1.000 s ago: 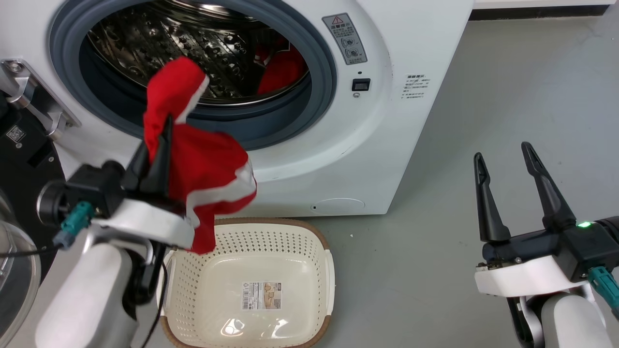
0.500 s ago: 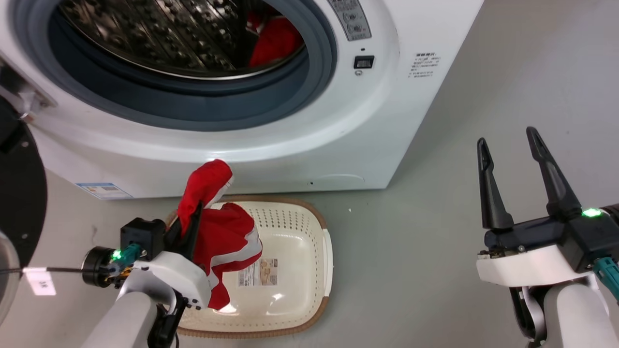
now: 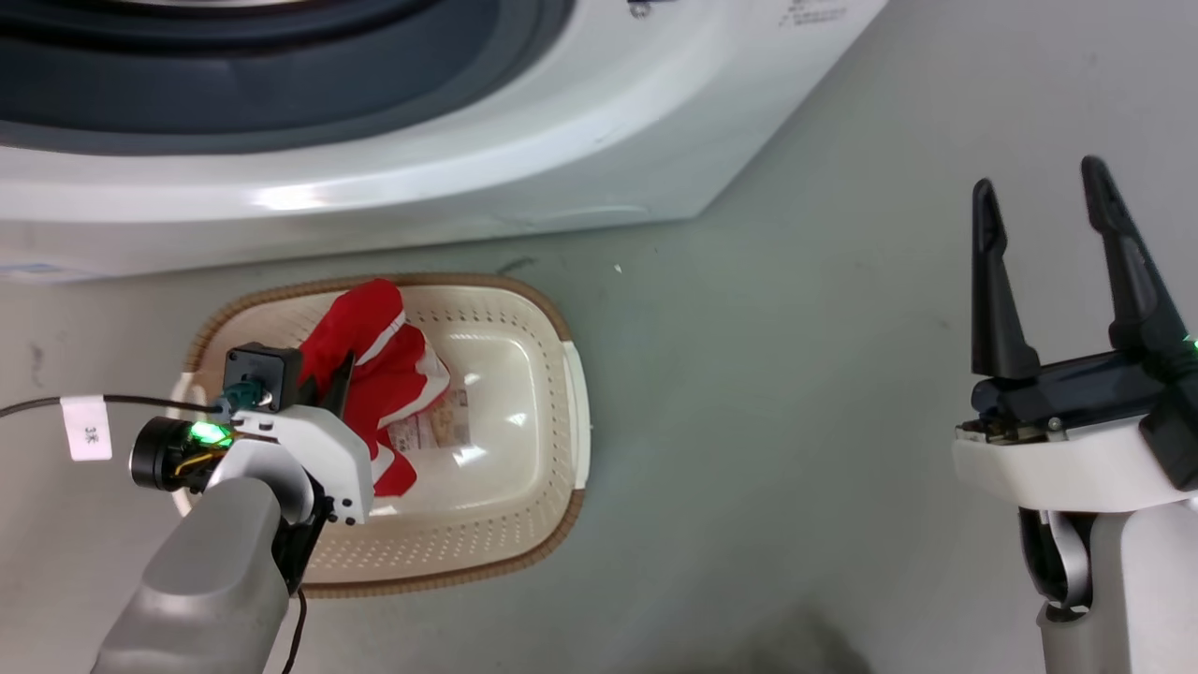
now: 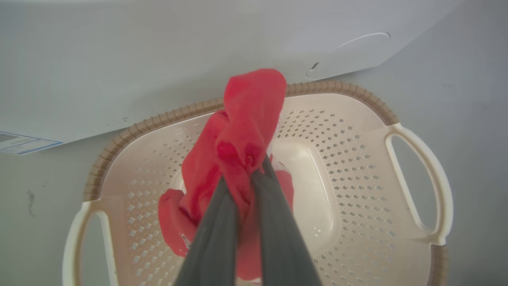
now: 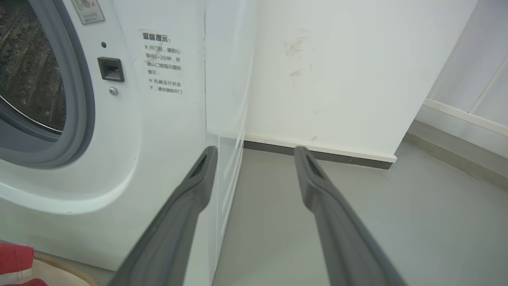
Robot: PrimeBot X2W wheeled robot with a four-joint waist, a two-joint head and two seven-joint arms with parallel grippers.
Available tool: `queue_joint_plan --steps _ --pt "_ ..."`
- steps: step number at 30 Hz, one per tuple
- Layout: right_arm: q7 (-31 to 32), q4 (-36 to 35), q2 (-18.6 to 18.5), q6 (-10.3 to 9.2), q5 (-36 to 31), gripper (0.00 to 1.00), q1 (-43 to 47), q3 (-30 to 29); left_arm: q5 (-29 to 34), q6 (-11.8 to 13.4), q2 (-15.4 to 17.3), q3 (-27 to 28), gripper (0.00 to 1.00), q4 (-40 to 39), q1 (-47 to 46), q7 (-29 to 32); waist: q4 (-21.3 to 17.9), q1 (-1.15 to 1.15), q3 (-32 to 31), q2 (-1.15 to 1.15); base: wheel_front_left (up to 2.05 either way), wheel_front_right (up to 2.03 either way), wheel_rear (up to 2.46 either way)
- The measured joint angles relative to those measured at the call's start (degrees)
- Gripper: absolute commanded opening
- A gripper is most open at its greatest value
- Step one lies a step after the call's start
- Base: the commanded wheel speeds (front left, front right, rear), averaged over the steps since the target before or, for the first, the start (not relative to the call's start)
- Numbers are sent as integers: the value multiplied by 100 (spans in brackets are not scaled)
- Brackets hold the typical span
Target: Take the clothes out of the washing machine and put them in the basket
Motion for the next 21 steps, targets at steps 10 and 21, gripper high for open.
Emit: queue_joint_plan --steps 10,21 --pt "0 -138 0 0 64 100 -131 -11 53 -87 -156 -127 0 1132 -651 -14 -338 0 801 0 0 0 0" --pt "-1 -142 1 0 62 100 -200 -25 31 -118 -270 -83 100 1423 -789 -25 -381 0 982 0 0 0 0"
